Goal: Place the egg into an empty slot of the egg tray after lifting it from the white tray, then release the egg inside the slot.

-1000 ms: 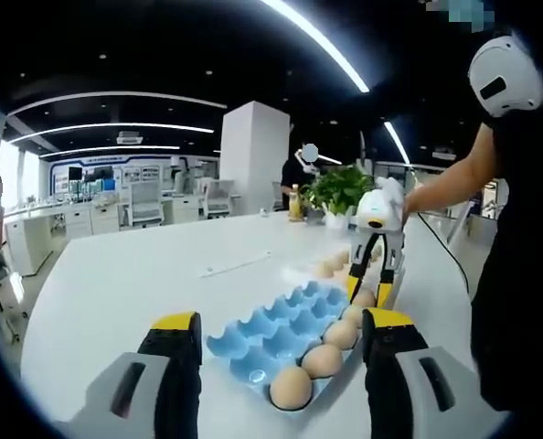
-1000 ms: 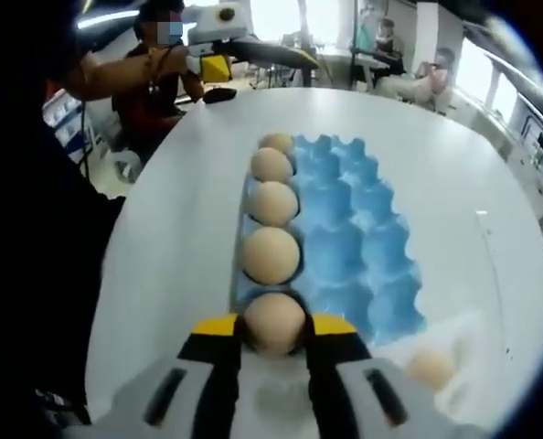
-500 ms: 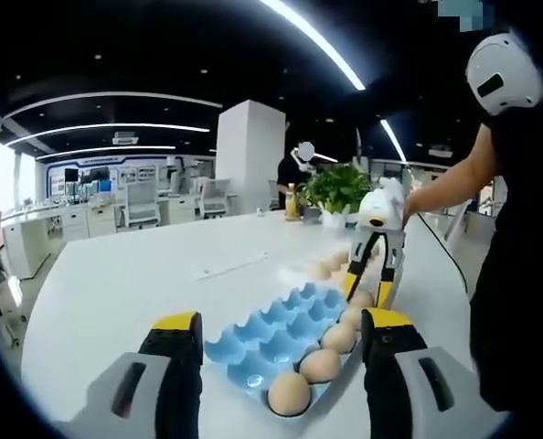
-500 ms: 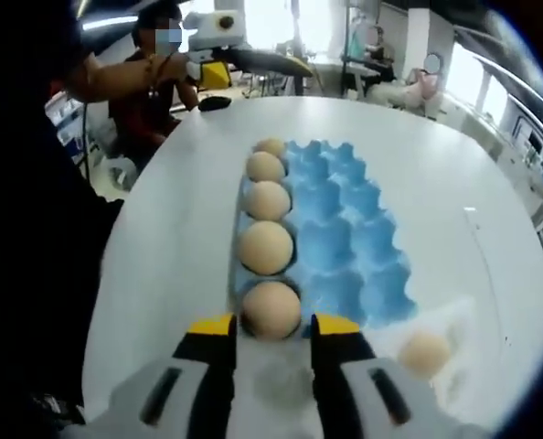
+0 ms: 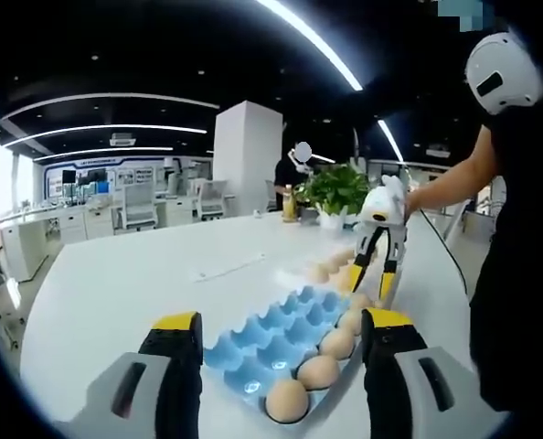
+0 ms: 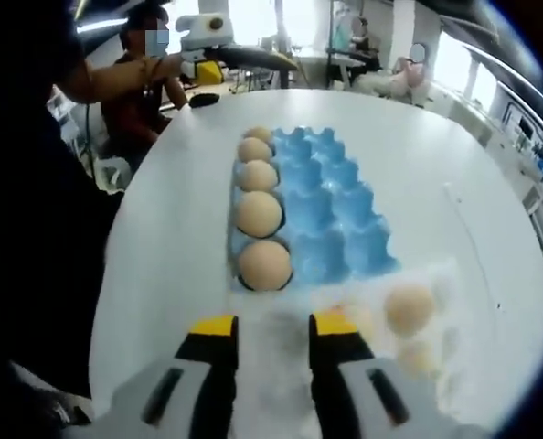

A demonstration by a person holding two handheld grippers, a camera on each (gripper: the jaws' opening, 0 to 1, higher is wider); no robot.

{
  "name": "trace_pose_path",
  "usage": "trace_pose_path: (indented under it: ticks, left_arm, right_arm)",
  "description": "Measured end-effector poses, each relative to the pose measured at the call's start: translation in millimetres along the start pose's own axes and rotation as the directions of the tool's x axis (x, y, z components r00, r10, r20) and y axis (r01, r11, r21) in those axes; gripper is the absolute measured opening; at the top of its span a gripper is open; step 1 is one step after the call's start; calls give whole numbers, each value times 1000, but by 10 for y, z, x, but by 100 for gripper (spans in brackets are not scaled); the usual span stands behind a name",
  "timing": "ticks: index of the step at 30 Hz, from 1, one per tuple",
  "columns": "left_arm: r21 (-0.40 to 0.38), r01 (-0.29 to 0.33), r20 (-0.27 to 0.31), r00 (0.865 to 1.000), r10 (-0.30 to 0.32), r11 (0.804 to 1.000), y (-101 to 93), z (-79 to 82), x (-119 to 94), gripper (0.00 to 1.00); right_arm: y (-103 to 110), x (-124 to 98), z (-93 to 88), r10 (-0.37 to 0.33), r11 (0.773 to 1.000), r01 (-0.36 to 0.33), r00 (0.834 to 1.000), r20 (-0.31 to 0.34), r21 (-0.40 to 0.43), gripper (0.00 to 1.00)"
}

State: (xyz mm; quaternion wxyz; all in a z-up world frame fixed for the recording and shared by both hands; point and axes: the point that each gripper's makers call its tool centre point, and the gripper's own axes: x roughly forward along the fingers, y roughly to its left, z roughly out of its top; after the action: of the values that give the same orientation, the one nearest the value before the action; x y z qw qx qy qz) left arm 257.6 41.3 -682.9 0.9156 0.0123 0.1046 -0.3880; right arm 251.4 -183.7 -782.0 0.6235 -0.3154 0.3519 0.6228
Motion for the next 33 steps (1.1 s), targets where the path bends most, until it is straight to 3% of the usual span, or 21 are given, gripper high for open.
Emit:
trace_pose_path:
  ticks: [6, 9, 10, 14, 20, 23, 25, 31, 33]
  left_arm:
    - [-5, 3, -3, 1000, -3, 1000, -2, -34, 8, 72]
    - [-6, 7, -2, 1000, -7, 1000, -18, -32, 14, 71]
    - [-6, 7, 0, 1000, -7, 1000, -17, -27, 13, 71]
    - [-9, 5, -3, 1000, -5, 1000, -5, -37, 1, 71]
    - [-13, 1, -6, 1000, -1, 1000, 4, -54, -9, 71]
    - [-11, -1, -8, 1000, 1, 1000, 7, -59, -17, 71]
    - [-13, -4, -7, 1000, 4, 1000, 12, -64, -25, 71]
    - [-12, -7, -13, 1000, 7, 1000, 15, -82, -53, 71]
    - [-10, -8, -12, 1000, 8, 1000, 15, -72, -52, 71]
  right_arm:
    - [-196, -245, 68, -81, 995, 77, 995, 62, 58, 29]
    - [-223, -291, 97, -74, 992, 66, 994, 81, 103, 29]
    - [-282, -306, 81, -107, 992, 102, 992, 68, 73, 29]
    - [-351, -318, 82, -131, 990, 127, 990, 56, 67, 29]
    - [-479, -148, 19, -160, 987, 159, 987, -33, -22, 28]
    - [-463, -62, 30, -135, 991, 134, 990, -49, -29, 29]
    - [-511, 5, -9, -141, 989, 135, 985, -99, -60, 28]
    - [-532, 25, -63, -53, 997, 62, 985, -166, 50, 28]
    - [-538, 39, -66, -23, 999, 27, 983, -184, 23, 28]
